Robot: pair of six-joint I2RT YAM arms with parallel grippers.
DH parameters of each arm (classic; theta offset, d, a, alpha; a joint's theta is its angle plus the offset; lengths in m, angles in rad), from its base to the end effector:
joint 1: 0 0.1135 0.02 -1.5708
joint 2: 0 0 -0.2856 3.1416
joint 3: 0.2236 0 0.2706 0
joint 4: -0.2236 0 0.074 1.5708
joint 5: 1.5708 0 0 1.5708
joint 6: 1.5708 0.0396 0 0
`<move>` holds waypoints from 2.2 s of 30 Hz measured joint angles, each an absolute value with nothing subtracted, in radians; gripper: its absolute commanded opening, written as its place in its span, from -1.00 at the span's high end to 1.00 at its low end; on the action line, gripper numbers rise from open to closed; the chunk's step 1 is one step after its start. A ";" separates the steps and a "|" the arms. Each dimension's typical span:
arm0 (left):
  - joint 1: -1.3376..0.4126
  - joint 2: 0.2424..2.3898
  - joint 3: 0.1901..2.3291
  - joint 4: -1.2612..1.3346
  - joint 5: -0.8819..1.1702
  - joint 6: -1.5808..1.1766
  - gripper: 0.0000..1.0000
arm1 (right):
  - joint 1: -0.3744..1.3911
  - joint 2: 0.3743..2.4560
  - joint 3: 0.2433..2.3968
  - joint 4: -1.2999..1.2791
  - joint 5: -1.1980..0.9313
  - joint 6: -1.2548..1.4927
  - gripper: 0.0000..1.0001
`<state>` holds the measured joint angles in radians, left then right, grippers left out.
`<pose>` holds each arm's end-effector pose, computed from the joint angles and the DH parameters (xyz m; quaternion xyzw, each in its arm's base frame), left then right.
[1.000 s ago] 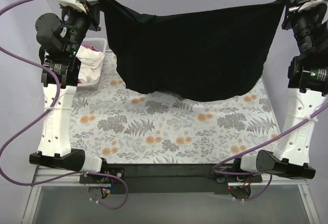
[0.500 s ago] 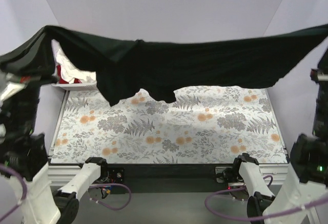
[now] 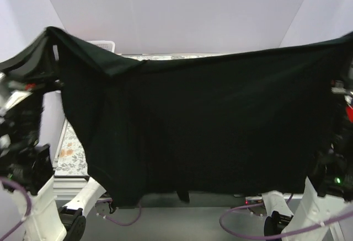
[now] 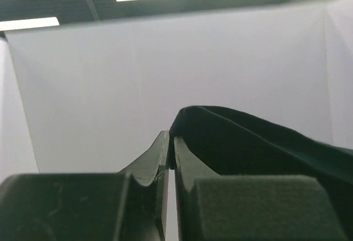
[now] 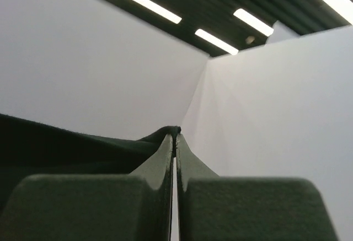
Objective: Fold and stack the t-shirts
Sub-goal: Flatten the tshirt out, then fold the tshirt
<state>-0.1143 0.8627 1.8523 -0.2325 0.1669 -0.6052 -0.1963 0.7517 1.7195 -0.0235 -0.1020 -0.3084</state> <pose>0.0103 -0.0078 0.6616 -0.0216 0.4011 -0.3531 0.8450 -0.0207 0.0082 0.6517 -0.0657 0.3045 -0.2220 0.9239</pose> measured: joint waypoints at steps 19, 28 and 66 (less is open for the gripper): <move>-0.113 1.415 1.044 -0.002 0.314 -0.627 1.00 | -0.180 1.126 0.824 0.168 -0.344 -0.353 0.97; -0.114 2.004 1.435 0.051 0.263 -0.571 1.00 | -0.152 1.730 1.099 0.256 -0.300 -0.375 0.97; -0.325 1.648 1.277 -0.356 0.089 -0.591 1.00 | -0.138 1.902 1.360 0.042 -0.280 -0.463 0.97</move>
<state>-0.3248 1.6478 1.2770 -0.3565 0.0887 -0.5911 -0.1375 1.9022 1.3598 0.0422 -0.2802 -0.4625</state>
